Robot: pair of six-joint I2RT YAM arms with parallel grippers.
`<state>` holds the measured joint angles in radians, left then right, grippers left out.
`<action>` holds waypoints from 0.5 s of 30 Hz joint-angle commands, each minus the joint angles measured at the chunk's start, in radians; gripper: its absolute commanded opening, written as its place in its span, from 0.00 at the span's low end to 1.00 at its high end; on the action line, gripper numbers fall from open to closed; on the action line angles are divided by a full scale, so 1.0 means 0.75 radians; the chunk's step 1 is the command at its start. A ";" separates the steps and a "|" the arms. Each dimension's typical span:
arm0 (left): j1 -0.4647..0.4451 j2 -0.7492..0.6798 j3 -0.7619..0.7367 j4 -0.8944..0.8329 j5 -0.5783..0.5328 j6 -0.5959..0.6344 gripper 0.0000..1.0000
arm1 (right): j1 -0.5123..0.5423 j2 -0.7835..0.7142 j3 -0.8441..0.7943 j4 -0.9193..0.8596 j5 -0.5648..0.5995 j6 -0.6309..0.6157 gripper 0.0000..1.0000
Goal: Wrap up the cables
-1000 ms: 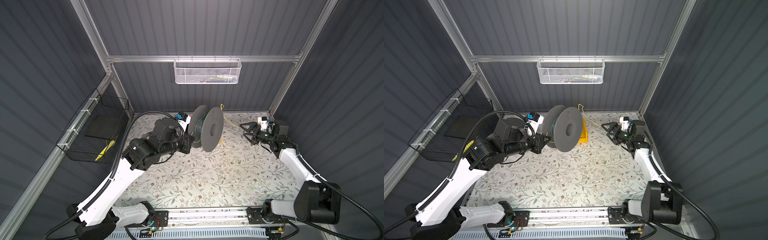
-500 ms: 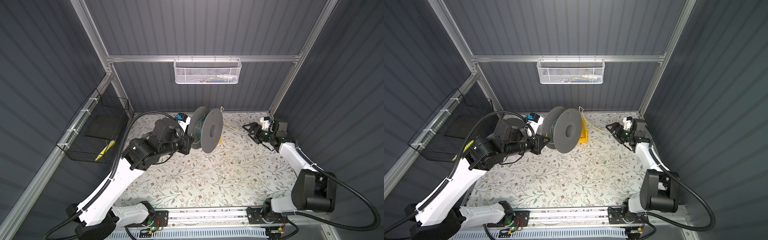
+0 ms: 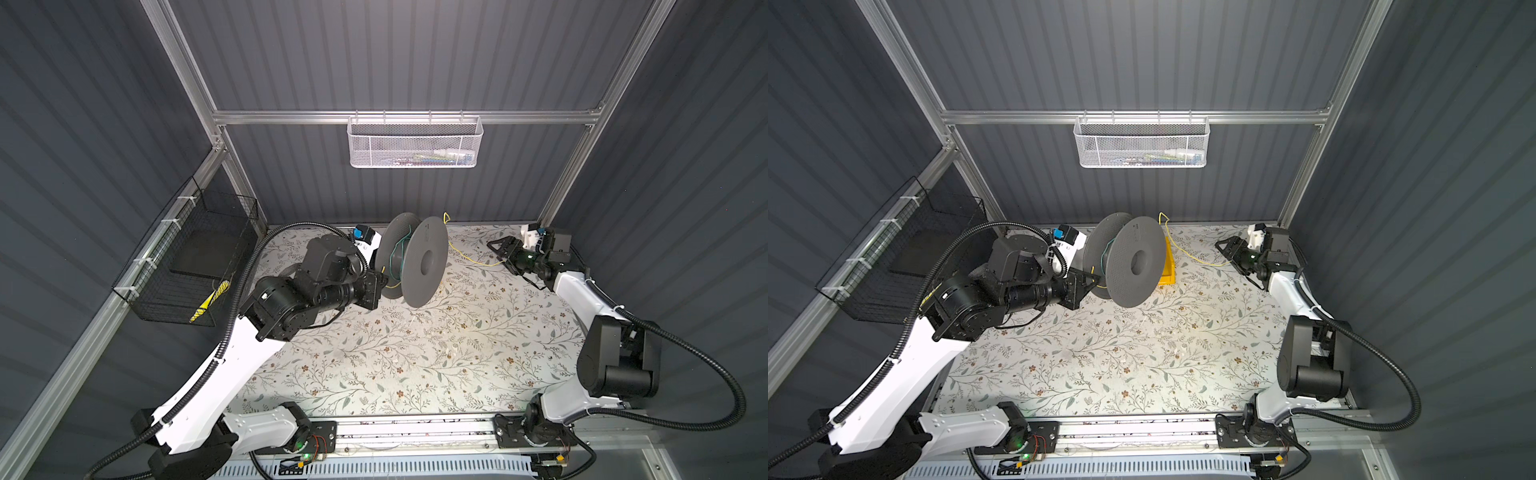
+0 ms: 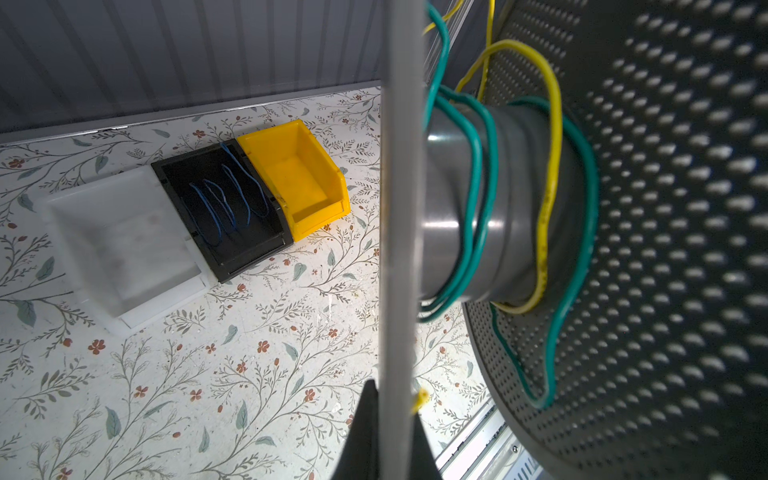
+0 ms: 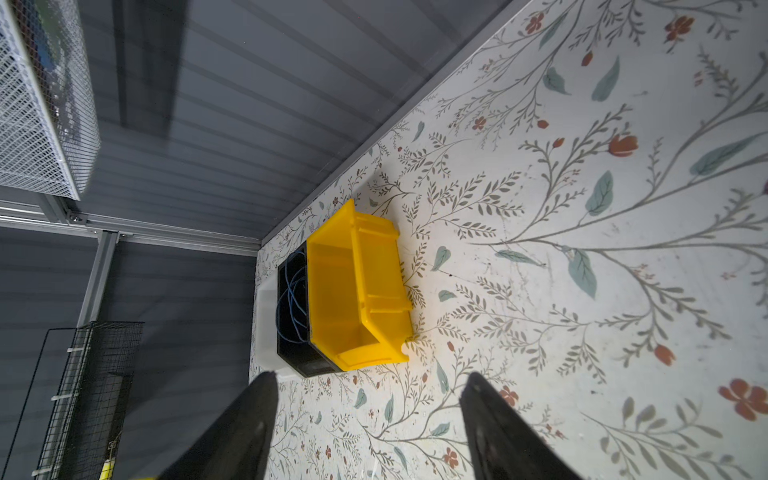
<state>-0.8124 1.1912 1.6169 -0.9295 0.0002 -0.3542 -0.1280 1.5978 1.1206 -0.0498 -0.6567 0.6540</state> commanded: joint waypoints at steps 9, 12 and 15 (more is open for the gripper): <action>0.000 -0.037 0.063 0.071 0.018 0.031 0.00 | -0.005 0.012 0.023 0.066 -0.013 -0.004 0.44; -0.002 -0.035 0.067 0.073 0.017 0.035 0.00 | -0.005 0.013 0.018 0.066 -0.014 -0.004 0.30; -0.001 -0.036 0.067 0.069 0.016 0.035 0.00 | -0.004 0.017 0.011 0.063 -0.013 -0.003 0.20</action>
<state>-0.8124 1.1912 1.6169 -0.9466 -0.0002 -0.3477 -0.1284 1.6150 1.1240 -0.0093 -0.6579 0.6579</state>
